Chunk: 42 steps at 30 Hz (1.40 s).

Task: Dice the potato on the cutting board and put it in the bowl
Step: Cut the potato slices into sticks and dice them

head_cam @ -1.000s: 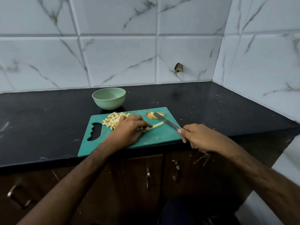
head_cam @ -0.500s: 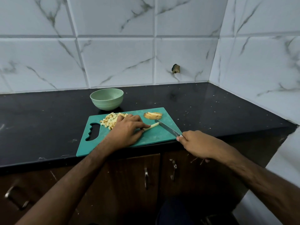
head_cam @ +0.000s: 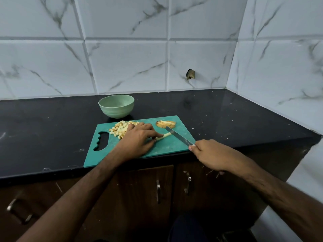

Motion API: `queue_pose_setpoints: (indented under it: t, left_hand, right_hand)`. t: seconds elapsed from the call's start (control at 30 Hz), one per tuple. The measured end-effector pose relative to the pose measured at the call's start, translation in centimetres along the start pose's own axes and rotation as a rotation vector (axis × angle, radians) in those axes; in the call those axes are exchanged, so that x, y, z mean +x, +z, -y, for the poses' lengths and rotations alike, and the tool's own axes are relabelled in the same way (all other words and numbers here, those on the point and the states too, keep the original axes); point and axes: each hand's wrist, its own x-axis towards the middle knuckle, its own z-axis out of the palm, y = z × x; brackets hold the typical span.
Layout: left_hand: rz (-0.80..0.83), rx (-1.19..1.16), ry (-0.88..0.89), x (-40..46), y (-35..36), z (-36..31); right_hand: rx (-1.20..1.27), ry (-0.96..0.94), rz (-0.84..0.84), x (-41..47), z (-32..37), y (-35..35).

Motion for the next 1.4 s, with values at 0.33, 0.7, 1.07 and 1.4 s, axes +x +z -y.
queue_pose_setpoints:
  t: [0.33,0.7,1.07,1.4]
  left_hand:
    - [-0.012,-0.011,-0.005,-0.1,0.0,-0.2]
    - [-0.009,-0.010,0.001,0.0,0.0,0.0]
    - [-0.069,-0.014,0.006,-0.3,0.0,0.0]
    - [-0.101,-0.026,0.005,-0.4,0.0,0.2]
  right_hand:
    - [-0.077,0.002,-0.062,1.0,-0.1,0.4]
    - [-0.069,-0.007,-0.050,0.4,0.4,1.3]
    - [-0.070,-0.024,-0.142,1.2,0.8,1.2]
    - [-0.075,-0.013,-0.081,0.0,1.9,1.5]
